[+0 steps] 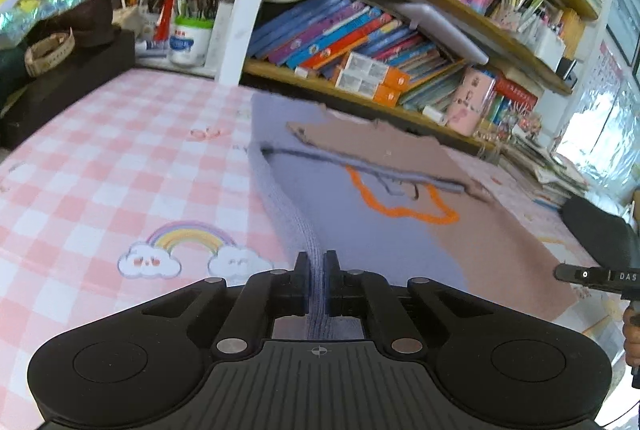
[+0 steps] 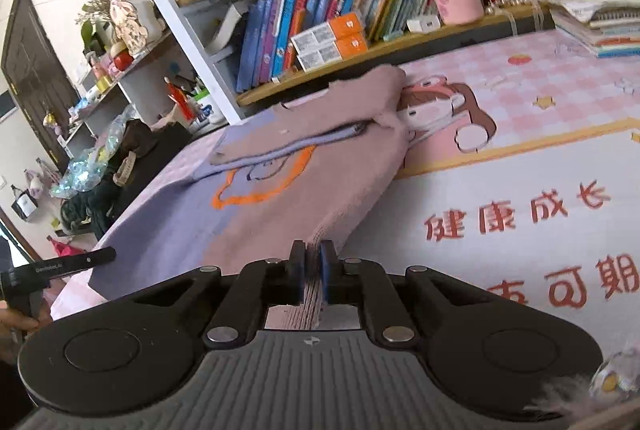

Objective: Fold clothes
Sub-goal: 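Grasp the lavender hem with the left gripper while the right gripper grasps the mauve hem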

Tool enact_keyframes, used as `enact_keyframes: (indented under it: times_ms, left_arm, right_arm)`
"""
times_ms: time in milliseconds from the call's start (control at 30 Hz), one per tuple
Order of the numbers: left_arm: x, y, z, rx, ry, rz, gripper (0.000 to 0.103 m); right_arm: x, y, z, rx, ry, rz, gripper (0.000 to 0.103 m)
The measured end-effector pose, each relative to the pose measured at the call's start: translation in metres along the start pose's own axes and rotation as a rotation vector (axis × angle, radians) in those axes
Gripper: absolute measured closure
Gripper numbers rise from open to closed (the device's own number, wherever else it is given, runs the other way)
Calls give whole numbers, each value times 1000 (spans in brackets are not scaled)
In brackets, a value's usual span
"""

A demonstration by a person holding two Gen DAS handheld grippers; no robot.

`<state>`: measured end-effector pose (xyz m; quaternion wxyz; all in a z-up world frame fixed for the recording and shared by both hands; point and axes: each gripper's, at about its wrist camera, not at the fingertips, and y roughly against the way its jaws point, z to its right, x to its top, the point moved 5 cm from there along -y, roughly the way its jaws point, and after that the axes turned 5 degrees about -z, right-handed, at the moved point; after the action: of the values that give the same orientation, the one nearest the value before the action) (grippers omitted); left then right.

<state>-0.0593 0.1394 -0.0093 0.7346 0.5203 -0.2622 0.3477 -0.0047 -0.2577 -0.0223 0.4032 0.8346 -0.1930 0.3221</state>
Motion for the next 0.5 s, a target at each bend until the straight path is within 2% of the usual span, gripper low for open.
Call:
enact_keyframes:
  times_ms: [200, 333, 500]
  left_arm:
    - [-7, -6, -12, -3, 49, -36, 97]
    - [-12, -10, -21, -5, 81, -60, 91]
    - [-13, -13, -22, -24, 102, -62, 87]
  right_arm:
    - [-5, -4, 12, -23, -50, -27, 92]
    - [-9, -5, 18, -37, -76, -35, 90]
    - [-10, -9, 20, -11, -102, -44, 83]
